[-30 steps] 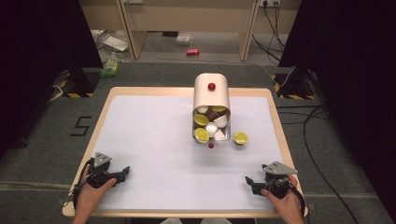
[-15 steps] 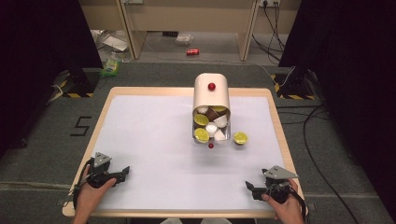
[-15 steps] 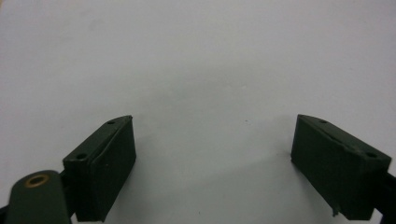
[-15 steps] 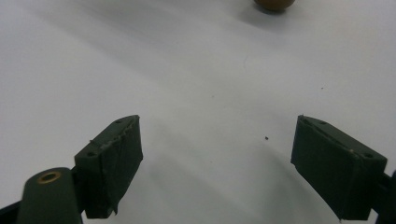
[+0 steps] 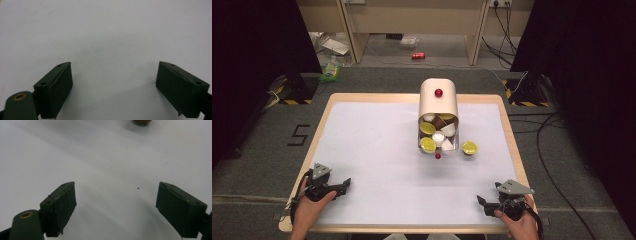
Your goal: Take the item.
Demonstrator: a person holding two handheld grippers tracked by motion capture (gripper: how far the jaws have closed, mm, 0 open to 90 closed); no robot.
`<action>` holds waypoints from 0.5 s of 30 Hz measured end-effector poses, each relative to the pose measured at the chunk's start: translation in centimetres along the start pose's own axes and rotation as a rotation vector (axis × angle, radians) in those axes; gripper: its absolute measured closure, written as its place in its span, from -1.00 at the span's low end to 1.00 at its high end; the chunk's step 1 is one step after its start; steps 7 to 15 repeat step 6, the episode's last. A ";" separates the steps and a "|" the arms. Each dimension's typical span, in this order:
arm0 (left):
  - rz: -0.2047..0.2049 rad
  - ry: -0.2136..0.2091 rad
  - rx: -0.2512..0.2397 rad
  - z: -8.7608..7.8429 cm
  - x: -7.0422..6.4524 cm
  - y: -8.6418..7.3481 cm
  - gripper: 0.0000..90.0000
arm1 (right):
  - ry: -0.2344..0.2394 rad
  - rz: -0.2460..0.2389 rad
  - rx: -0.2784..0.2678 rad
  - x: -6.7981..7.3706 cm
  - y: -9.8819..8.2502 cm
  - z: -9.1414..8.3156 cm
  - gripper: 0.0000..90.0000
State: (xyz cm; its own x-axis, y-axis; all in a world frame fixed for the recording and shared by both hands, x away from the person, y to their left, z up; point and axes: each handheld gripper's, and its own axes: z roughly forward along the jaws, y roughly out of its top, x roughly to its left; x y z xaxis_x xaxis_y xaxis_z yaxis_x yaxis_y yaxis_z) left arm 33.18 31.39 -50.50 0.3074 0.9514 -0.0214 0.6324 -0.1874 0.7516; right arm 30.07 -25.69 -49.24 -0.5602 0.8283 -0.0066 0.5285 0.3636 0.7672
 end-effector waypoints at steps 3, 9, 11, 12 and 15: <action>0.000 0.000 0.000 0.0 0.0 0.0 -0.71 | -0.001 0.000 -0.002 0.0 0.0 0.0 -0.62; 0.000 0.000 0.000 0.0 0.0 0.0 -0.71 | -0.002 -0.001 -0.005 0.0 0.0 0.0 -0.62; 0.000 0.000 0.000 0.0 0.0 0.0 -0.71 | -0.002 -0.001 -0.005 0.0 0.0 0.0 -0.62; 0.000 0.000 0.000 0.0 0.0 0.0 -0.71 | -0.002 -0.001 -0.005 0.0 0.0 0.0 -0.62; 0.000 0.000 0.000 0.0 0.0 0.0 -0.71 | -0.002 -0.001 -0.005 0.0 0.0 0.0 -0.62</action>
